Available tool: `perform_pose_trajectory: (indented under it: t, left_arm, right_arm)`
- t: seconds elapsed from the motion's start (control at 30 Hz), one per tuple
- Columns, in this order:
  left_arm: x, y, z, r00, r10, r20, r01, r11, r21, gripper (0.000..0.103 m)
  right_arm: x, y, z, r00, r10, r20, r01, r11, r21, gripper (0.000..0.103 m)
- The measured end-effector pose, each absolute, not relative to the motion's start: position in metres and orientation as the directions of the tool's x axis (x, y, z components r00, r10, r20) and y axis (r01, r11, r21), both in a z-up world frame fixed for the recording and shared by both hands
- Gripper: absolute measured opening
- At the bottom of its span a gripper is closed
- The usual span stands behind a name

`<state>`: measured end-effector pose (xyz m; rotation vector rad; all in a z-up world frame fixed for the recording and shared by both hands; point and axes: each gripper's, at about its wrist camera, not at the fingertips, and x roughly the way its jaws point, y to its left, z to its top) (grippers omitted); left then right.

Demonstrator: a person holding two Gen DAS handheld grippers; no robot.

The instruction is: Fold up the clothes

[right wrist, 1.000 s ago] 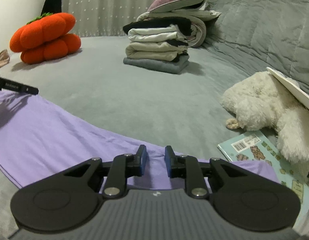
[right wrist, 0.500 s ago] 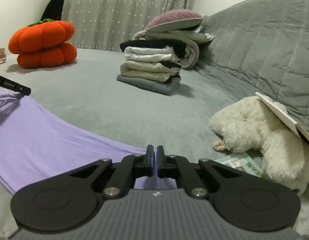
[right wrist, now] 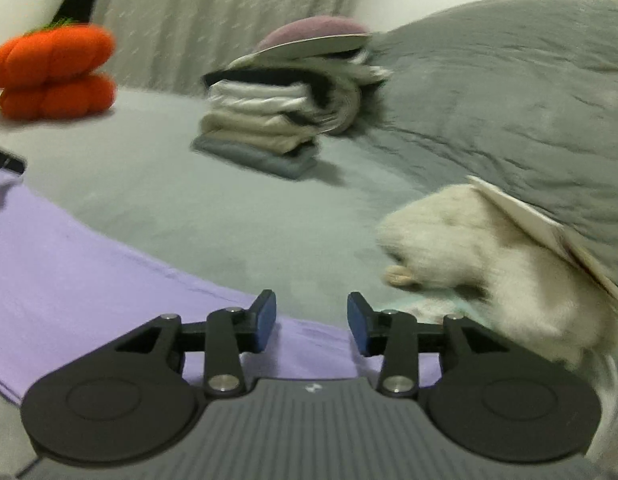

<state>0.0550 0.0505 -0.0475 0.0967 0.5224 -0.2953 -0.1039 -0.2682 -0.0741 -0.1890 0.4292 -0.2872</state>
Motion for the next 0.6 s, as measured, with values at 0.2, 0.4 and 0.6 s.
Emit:
perform_pose_trajectory:
  t: [0.2,0.4,0.6]
  left_arm:
    - [0.025,0.041,-0.036,0.815,-0.325,-0.480,0.378,0.926,0.014,0.097]
    - [0.012,0.024,-0.044,0.792,-0.370,-0.487,0.437,0.899,0.029,0.099]
    - [0.011,0.015,-0.056,0.769,-0.372,-0.520,0.454,0.890,0.036,0.099]
  right_arm:
    - [-0.135,-0.312,-0.071,0.822,-0.429,-0.376,0.389,0.903,-0.180,0.044]
    - [-0.135,-0.342,-0.072,0.802,-0.426,-0.419,0.441,0.895,-0.067,0.040]
    - [-0.114,-0.338,-0.074,0.808,-0.417,-0.415,0.411,0.905,-0.109,0.022]
